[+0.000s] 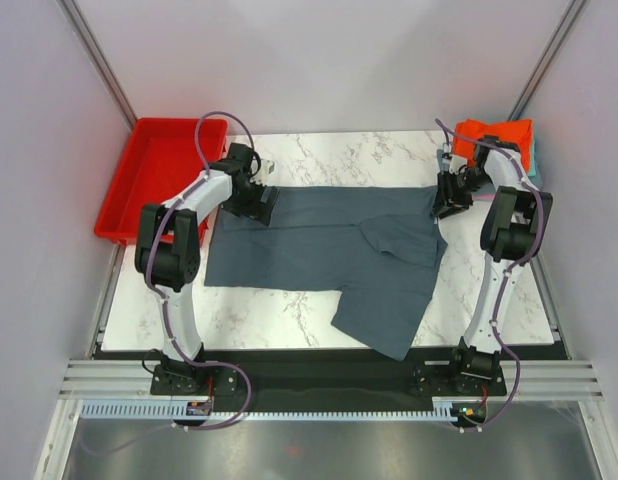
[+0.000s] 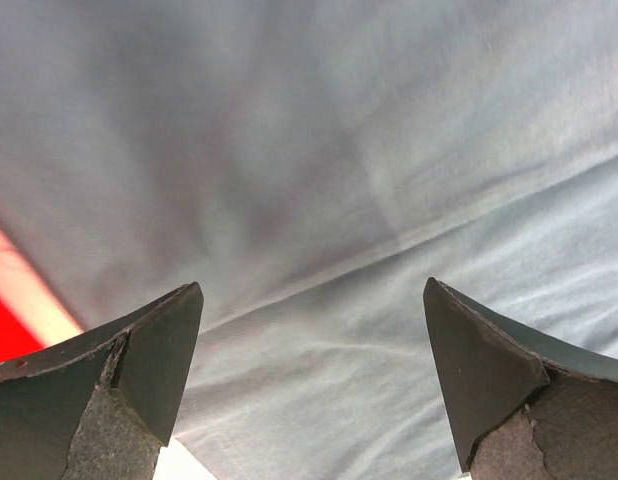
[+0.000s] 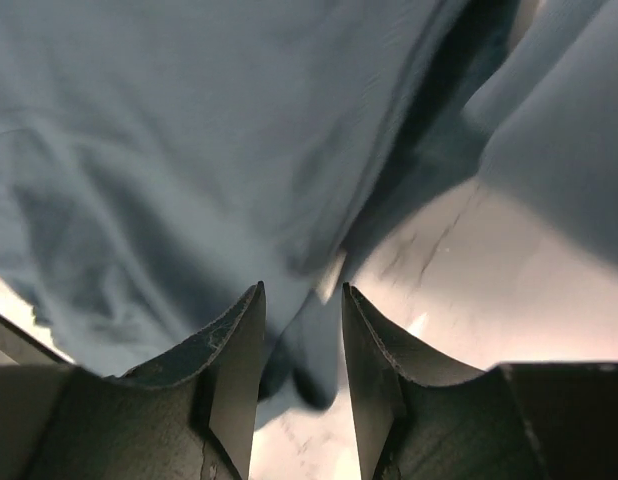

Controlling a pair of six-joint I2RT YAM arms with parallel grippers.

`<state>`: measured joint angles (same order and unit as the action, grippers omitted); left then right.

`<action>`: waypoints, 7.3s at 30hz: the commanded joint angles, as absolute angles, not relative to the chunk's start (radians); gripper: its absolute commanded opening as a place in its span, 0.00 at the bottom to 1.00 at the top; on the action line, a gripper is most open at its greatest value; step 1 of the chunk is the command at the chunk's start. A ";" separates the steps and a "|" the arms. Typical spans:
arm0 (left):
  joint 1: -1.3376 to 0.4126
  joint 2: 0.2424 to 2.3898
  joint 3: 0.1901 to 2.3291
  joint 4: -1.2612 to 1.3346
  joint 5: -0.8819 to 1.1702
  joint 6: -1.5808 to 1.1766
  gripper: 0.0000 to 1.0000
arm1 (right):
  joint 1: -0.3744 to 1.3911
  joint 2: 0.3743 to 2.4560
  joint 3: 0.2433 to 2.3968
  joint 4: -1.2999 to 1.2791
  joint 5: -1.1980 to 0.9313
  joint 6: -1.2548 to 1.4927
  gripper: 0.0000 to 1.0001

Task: Fold and stack the t-shirts
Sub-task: Fold the tshirt

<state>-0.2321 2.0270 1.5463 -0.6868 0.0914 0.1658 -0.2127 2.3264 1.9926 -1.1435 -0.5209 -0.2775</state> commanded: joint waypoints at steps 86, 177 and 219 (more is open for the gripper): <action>-0.262 2.028 1.534 -0.643 0.095 0.074 0.98 | 0.282 1.968 1.512 -0.729 -0.143 -0.350 0.35; -0.120 2.229 1.825 -0.716 0.115 0.209 0.98 | -0.112 2.551 2.339 -0.719 -0.295 -0.153 0.34; -0.285 1.948 1.847 -0.718 0.038 0.146 0.99 | -0.115 2.054 1.952 -0.496 -0.256 -0.219 0.51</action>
